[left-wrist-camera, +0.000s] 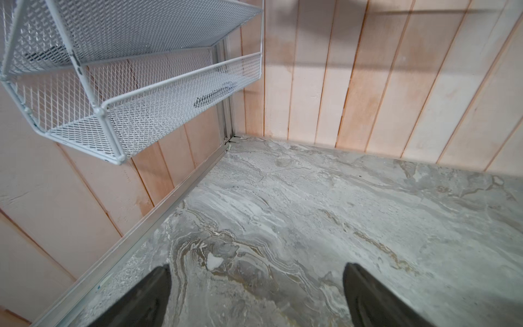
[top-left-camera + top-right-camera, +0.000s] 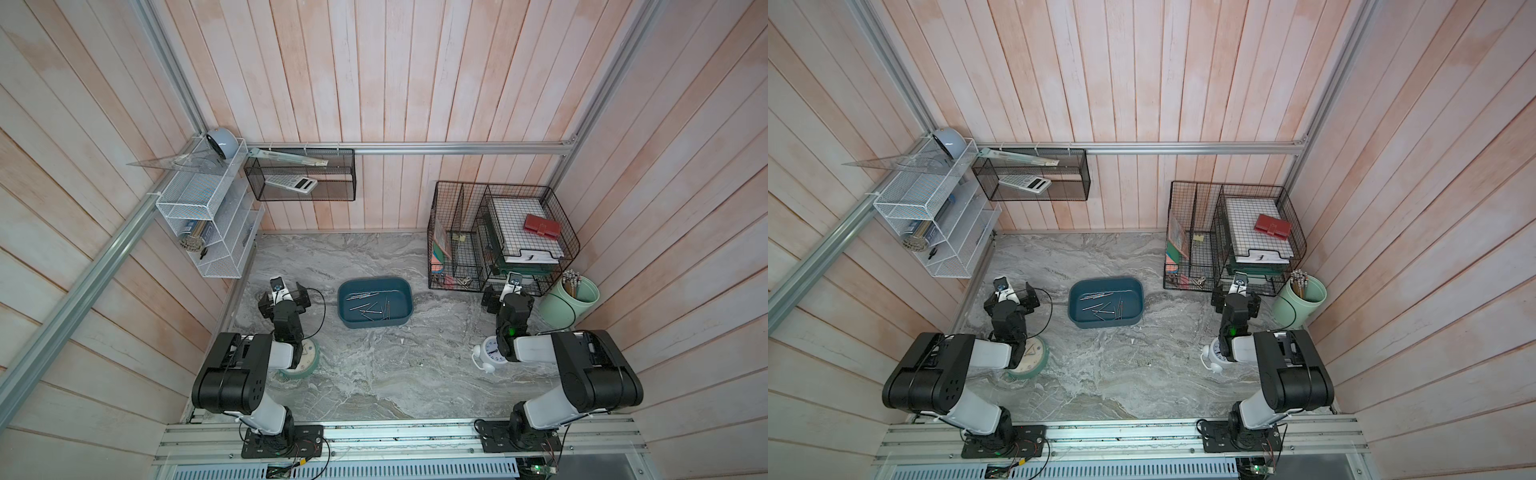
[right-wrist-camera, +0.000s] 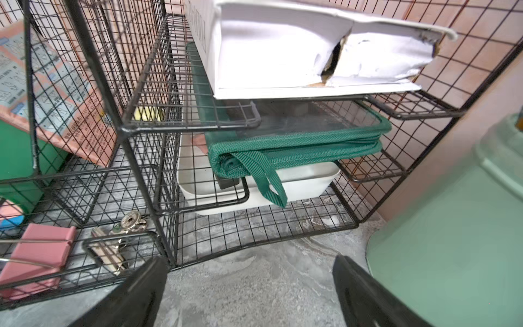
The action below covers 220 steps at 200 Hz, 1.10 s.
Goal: Put the nails on the desktop into the storage box
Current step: Reset both arms
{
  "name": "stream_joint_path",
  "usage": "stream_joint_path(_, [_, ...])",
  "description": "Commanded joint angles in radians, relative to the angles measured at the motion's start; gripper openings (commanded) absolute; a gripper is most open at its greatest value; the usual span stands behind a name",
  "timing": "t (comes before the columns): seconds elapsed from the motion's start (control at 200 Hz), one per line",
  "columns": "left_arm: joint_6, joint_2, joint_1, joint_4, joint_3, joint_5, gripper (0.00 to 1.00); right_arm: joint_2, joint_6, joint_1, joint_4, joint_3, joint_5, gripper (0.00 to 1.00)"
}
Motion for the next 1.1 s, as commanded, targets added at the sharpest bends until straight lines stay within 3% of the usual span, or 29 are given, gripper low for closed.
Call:
stream_joint_path(0.0, [-0.035,-0.010,0.012,-0.089,0.004,0.078,1.00,0.017,0.015,-0.006,-0.009,-0.008,0.006,0.98])
stream_joint_path(1.095, [-0.035,-0.013,0.012,-0.084,0.001,0.080,1.00,0.019,0.017,-0.006,0.002,-0.010,0.005,0.98])
